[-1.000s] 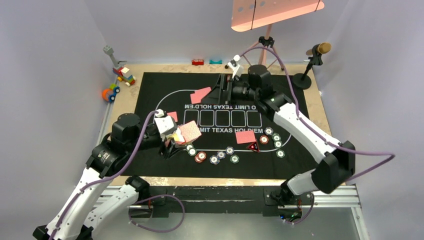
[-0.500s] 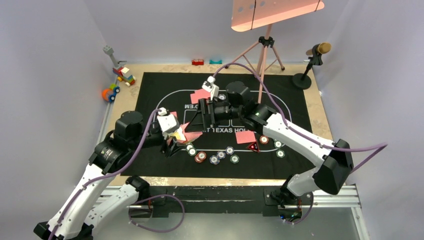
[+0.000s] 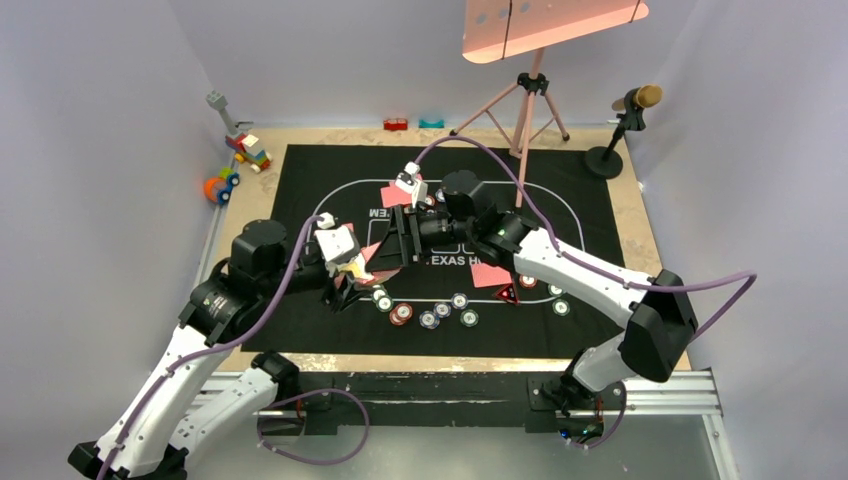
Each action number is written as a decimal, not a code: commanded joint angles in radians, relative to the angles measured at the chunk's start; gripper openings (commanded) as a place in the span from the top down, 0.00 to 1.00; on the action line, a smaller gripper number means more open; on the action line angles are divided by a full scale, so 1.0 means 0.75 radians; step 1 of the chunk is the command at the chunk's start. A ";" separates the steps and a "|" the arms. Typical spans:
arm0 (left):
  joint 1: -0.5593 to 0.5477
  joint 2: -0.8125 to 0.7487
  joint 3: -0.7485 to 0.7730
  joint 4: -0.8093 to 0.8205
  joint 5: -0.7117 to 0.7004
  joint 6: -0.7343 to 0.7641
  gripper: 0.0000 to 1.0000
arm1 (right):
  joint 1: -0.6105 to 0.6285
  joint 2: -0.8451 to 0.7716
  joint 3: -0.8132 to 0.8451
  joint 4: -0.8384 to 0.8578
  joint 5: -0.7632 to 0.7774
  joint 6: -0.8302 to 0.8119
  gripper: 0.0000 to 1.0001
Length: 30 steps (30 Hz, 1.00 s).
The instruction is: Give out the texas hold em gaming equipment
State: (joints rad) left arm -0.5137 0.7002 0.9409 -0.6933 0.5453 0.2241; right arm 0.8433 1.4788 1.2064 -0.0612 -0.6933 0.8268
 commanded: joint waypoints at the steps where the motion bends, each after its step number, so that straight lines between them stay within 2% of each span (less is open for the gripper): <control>1: 0.011 -0.013 0.074 0.092 0.009 0.010 0.83 | 0.001 -0.012 -0.025 0.076 -0.060 0.043 0.37; 19: 0.017 -0.025 0.071 0.105 0.034 -0.043 0.84 | -0.085 -0.123 -0.098 0.068 -0.037 0.041 0.48; 27: 0.018 -0.036 0.056 0.104 0.032 -0.041 0.84 | -0.122 -0.166 -0.089 0.031 -0.029 0.024 0.75; 30: 0.020 -0.039 0.053 0.103 0.032 -0.041 0.84 | -0.151 -0.186 -0.086 -0.001 -0.035 0.007 0.80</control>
State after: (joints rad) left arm -0.5060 0.6922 0.9447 -0.6975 0.5461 0.2173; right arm 0.7582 1.3827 1.1381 -0.0326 -0.7219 0.8650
